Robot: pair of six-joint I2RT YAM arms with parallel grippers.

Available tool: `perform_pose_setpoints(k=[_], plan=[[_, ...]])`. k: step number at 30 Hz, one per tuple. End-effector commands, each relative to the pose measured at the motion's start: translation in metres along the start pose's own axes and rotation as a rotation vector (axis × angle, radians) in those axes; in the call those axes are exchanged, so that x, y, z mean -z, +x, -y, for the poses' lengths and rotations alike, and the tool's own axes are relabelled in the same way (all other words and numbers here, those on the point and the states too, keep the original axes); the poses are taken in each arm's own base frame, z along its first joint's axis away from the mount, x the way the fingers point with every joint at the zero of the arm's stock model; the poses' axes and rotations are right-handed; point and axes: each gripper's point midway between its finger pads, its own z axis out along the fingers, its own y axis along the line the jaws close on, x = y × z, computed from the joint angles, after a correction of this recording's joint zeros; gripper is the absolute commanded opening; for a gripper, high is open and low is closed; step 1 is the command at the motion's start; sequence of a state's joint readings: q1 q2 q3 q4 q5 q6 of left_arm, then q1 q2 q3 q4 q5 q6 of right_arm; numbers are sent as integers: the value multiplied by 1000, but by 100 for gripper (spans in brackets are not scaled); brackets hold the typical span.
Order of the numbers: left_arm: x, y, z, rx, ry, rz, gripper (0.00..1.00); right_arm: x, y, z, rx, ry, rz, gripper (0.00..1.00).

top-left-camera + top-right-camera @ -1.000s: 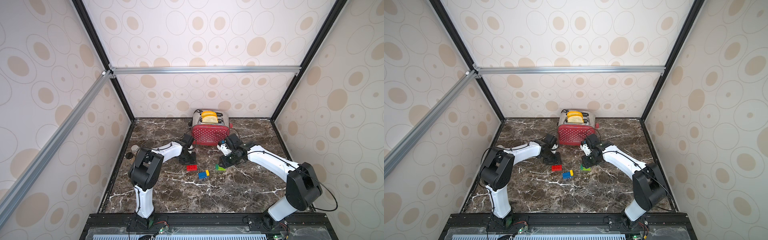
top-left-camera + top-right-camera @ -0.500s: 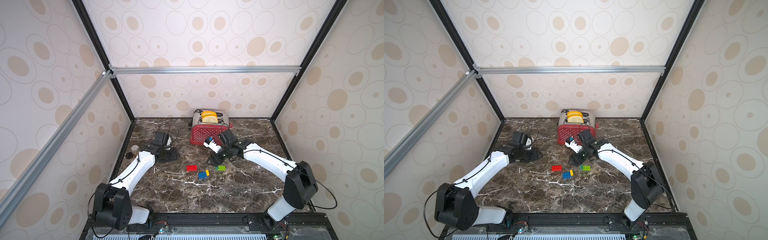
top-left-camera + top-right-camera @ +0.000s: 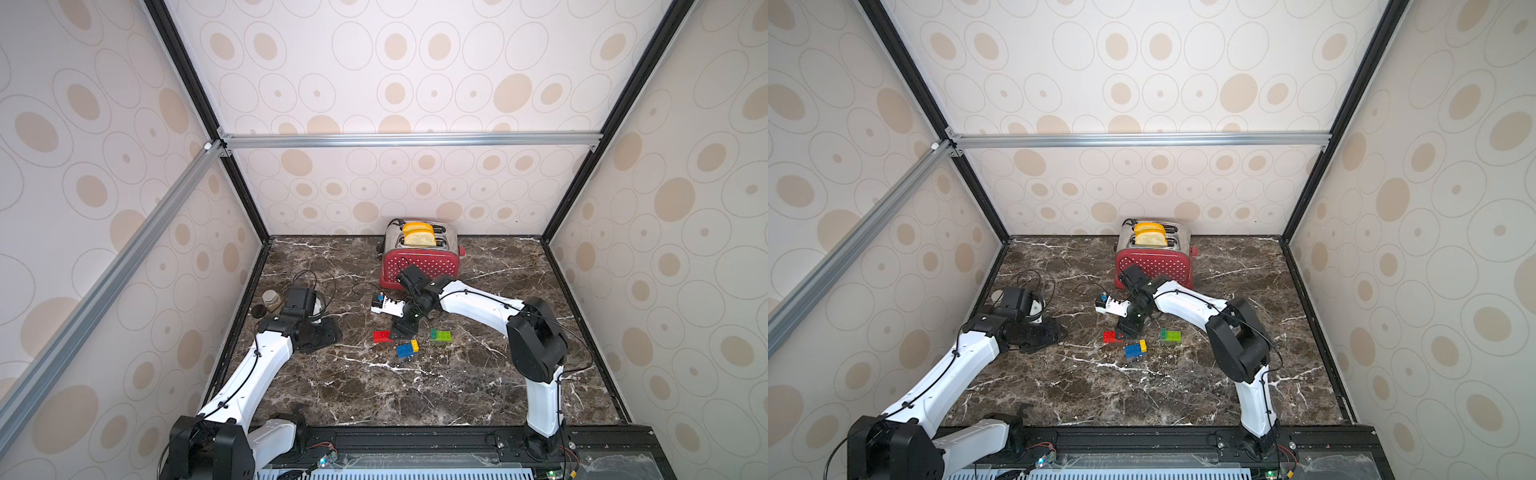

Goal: Assemble the number 5 with lego
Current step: Adjust the lego brick at the center of the board, then pick up the lego brick from the center of the board.

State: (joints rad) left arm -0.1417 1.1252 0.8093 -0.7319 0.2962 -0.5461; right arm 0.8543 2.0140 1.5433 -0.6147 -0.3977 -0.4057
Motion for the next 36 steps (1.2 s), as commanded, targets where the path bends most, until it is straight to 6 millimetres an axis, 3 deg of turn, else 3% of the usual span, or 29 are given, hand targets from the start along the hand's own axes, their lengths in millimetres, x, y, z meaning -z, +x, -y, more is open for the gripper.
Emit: perform_pose_setpoints(k=[1, 17, 36], plan=[[4, 10, -7, 25, -16, -22, 59, -11, -7, -5, 84, -18, -22, 68], [22, 11, -10, -4, -42, -4, 59, -63, -11, -4, 133, -40, -98, 62], [17, 10, -12, -16, -52, -21, 58, -67, -11, -3, 143, -18, -117, 36]])
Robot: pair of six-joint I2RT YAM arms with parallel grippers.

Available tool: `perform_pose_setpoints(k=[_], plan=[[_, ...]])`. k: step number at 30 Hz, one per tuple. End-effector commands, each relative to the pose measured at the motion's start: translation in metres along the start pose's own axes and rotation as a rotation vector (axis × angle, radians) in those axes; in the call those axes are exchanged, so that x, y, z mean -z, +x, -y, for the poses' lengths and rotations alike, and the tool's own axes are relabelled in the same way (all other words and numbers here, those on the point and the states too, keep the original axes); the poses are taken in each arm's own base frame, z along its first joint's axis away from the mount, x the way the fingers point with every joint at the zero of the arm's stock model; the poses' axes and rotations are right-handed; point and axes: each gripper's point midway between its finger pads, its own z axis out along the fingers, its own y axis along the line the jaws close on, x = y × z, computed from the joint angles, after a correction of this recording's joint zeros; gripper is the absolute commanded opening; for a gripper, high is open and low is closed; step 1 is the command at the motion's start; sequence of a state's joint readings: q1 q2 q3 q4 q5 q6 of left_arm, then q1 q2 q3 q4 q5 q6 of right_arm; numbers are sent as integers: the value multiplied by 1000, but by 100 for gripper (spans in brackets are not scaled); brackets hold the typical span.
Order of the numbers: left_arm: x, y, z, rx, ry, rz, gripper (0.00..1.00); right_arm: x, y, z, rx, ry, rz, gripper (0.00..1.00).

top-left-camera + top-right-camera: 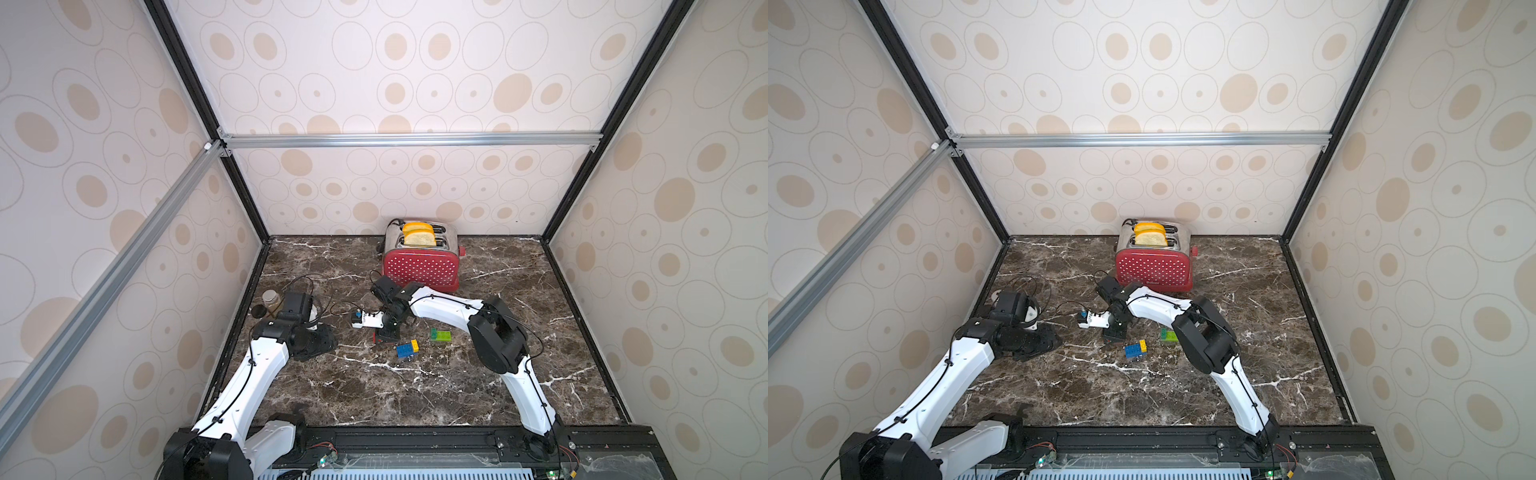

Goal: Assemble the number 5 with lego
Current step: Pick up the lego brick from the center of the board.

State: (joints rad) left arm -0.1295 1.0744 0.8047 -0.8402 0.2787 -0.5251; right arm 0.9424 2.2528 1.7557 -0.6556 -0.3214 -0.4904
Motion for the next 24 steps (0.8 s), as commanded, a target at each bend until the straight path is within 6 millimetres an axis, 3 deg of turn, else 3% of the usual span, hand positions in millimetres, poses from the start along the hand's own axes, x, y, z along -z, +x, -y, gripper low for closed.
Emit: perform_pose_setpoints(k=[1, 8, 15, 20, 24], plan=[[7, -8, 0, -18, -8, 22, 58, -1, 2, -2, 7, 6, -18, 35], [7, -11, 2, -22, -4, 27, 58, 22, -5, 10, 14, 94, -18, 29], [11, -17, 4, -57, -3, 53, 57, 75, -7, 20, 16, 204, -2, 29], [7, -14, 14, -69, 51, 25, 56, 109, 10, 15, 11, 246, -24, 29], [3, -13, 27, -69, 116, 15, 56, 129, 40, 9, -31, 267, -53, 29]])
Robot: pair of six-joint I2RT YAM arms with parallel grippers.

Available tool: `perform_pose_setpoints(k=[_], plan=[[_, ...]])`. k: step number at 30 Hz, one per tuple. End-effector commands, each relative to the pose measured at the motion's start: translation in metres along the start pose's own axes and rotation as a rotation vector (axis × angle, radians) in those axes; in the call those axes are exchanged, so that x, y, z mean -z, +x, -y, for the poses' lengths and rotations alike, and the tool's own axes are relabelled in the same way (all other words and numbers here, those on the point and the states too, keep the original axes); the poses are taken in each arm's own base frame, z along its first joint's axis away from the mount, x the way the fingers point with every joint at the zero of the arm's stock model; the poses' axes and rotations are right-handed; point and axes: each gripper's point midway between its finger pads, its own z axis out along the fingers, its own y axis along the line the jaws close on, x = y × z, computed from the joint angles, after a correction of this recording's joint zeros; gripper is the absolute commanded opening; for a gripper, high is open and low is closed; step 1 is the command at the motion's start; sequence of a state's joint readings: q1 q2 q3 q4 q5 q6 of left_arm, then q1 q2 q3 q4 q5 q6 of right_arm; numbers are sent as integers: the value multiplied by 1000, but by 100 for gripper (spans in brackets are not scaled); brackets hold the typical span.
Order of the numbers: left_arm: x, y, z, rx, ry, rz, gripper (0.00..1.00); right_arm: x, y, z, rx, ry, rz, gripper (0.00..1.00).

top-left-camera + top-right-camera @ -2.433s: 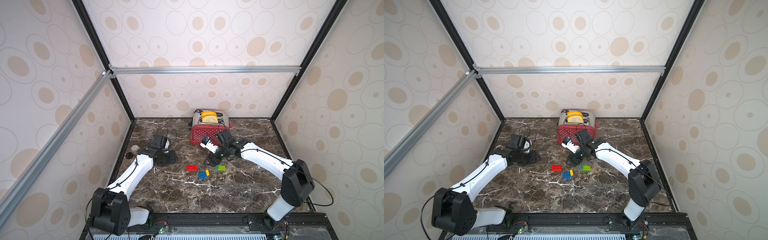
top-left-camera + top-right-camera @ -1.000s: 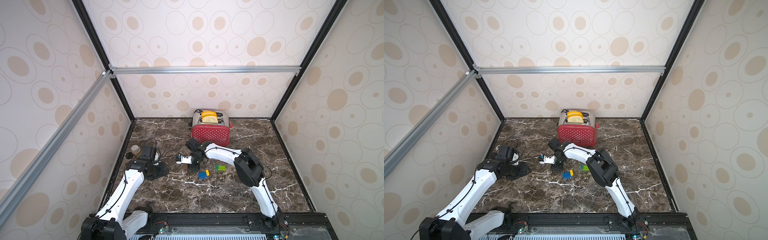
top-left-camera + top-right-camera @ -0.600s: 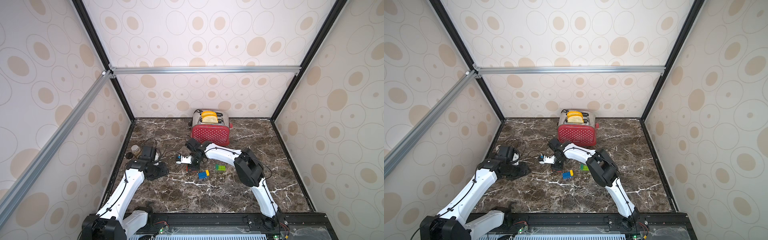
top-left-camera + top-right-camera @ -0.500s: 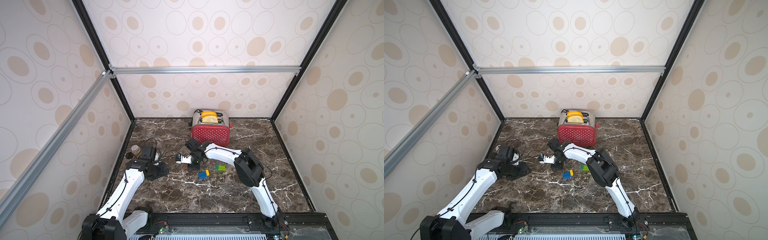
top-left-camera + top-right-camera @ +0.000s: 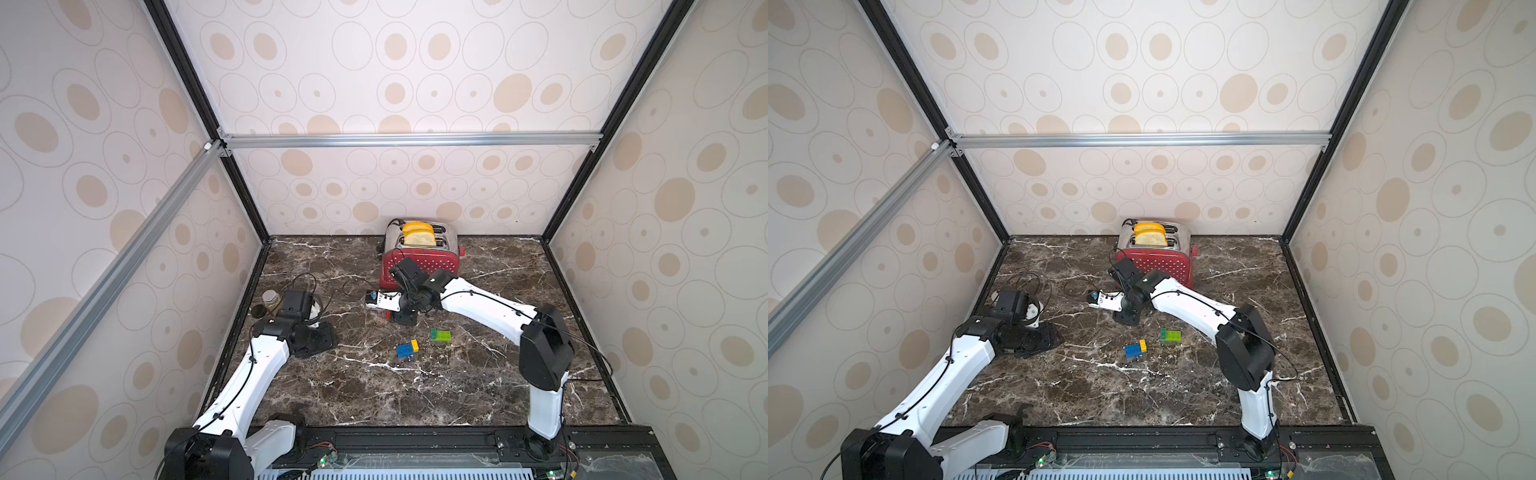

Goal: Assemble the number 5 with lego
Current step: Pick up the lego brick from the center of the board, then assemble the lego brick with the lego brick.

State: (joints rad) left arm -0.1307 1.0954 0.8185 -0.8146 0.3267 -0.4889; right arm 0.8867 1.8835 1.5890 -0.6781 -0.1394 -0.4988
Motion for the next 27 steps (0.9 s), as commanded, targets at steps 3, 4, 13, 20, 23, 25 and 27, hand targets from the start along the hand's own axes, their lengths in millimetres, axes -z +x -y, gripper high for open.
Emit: perform_pose_setpoints(k=[3, 4, 13, 20, 23, 25, 27], plan=[[-1, -10, 26, -52, 89, 6, 56, 16, 57, -6, -38, 14, -114, 29], [-2, -10, 31, -67, 96, 1, 56, 20, 65, -8, -37, 23, -121, 29], [-21, -12, 52, -87, 137, -47, 55, 22, 127, -9, -65, 49, -143, 28], [-26, -11, 53, -86, 141, -65, 55, 16, 139, -1, -81, 16, -97, 28], [-28, -9, 51, -86, 136, -72, 55, 11, 137, 2, -66, 12, -88, 26], [-29, -8, 50, -88, 133, -77, 55, 6, 136, 2, -57, -5, -85, 26], [-30, -8, 50, -89, 130, -81, 55, 1, 137, 1, -53, -22, -87, 26]])
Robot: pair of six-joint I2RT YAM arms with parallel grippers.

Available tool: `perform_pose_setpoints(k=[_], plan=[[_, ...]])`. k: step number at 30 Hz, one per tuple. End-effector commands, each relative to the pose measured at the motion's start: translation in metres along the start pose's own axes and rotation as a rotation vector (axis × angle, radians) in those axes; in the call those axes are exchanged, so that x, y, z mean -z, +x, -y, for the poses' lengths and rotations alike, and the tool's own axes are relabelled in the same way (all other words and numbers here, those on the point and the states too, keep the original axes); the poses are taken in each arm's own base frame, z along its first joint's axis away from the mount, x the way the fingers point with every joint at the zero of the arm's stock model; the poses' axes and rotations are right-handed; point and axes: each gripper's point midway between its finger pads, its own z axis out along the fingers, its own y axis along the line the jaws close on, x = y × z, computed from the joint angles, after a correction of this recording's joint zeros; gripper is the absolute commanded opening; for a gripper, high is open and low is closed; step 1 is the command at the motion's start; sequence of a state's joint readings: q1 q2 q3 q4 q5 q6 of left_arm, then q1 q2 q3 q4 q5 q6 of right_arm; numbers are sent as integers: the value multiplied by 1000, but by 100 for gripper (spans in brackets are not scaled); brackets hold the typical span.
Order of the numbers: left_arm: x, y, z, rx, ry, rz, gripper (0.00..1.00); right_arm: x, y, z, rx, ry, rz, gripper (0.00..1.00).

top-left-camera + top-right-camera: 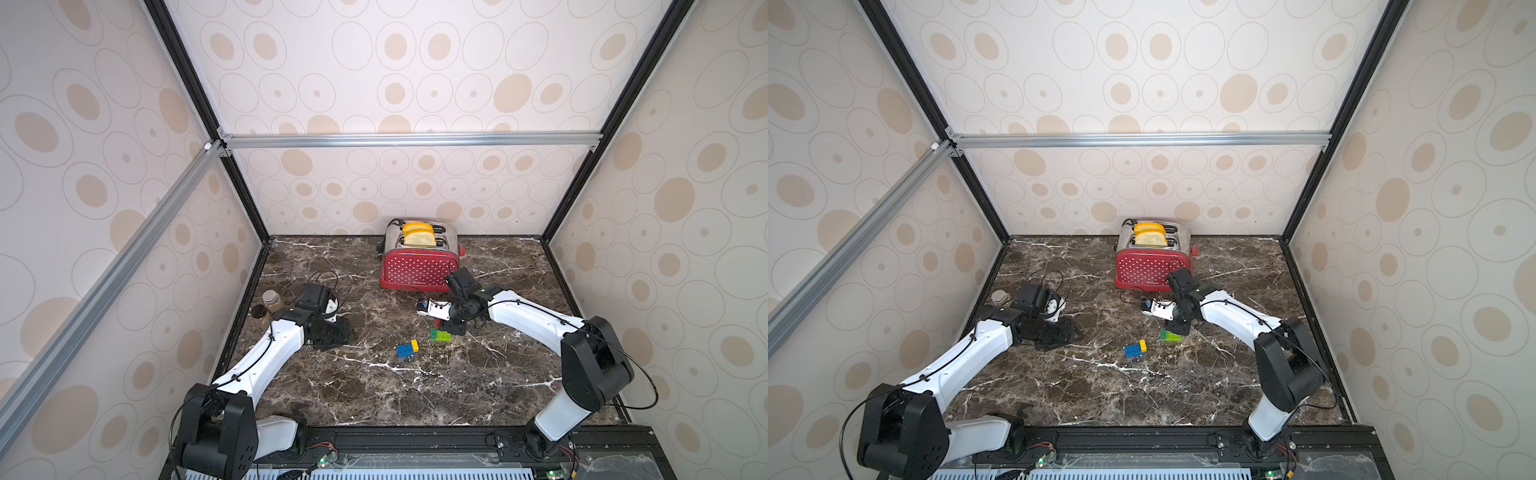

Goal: Assemble the number 5 with lego
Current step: Assemble the lego brick with the lego brick.

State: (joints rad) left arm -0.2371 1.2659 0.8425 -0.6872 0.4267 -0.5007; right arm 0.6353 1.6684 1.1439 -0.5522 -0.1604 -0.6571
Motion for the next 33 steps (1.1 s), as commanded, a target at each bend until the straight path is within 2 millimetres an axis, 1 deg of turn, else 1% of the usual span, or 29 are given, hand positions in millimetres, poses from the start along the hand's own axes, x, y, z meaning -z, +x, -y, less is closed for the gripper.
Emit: perform_pose_setpoints(k=[1, 12, 33], plan=[[4, -9, 8, -13, 19, 17, 55, -9, -7, -2, 31, -43, 24, 26], [-3, -9, 6, -16, 9, -1, 55, -19, -9, -3, 41, -84, 14, 26], [-5, -9, 2, -22, -11, -11, 54, -29, 1, -20, 62, -142, 3, 26]])
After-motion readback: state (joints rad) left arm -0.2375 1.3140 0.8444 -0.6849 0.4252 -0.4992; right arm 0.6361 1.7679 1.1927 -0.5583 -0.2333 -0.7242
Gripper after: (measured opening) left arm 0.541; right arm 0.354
